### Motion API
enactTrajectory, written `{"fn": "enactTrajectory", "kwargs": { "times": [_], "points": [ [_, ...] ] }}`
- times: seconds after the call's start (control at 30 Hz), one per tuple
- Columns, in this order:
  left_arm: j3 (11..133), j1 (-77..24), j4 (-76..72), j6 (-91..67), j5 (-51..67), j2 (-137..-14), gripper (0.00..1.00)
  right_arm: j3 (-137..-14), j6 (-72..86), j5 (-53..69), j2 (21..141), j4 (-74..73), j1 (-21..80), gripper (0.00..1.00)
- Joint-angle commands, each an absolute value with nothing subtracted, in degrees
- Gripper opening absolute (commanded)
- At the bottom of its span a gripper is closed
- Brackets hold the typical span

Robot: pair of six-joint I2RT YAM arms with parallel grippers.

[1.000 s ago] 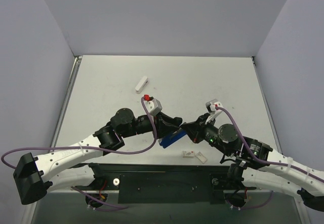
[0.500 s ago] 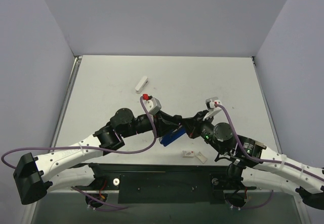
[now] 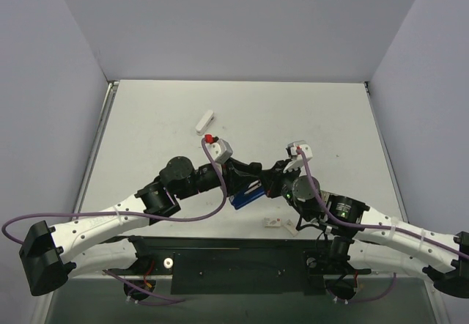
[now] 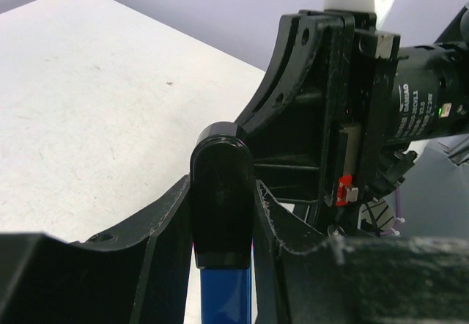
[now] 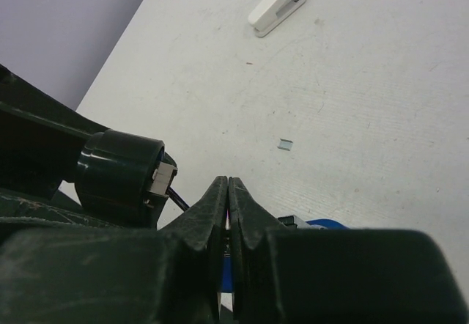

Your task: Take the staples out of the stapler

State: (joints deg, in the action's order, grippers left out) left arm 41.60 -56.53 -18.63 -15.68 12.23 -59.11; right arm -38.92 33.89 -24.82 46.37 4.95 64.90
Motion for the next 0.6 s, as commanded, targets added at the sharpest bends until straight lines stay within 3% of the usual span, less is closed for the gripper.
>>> {"fn": "enactTrajectory", "kwargs": {
  "times": [0.0,0.57],
  "points": [
    [43.9,-56.7,-30.6,-15.5,8.2,-57.0,0.0,-37.0,33.5,-26.3,49.0,7.6,64.0,0.0],
    [42.5,-56.7,-42.3,-15.5,0.5,-59.2,0.0,-32.3,35.4,-19.6,54.9,19.2,58.2,0.0]
  ]
}}
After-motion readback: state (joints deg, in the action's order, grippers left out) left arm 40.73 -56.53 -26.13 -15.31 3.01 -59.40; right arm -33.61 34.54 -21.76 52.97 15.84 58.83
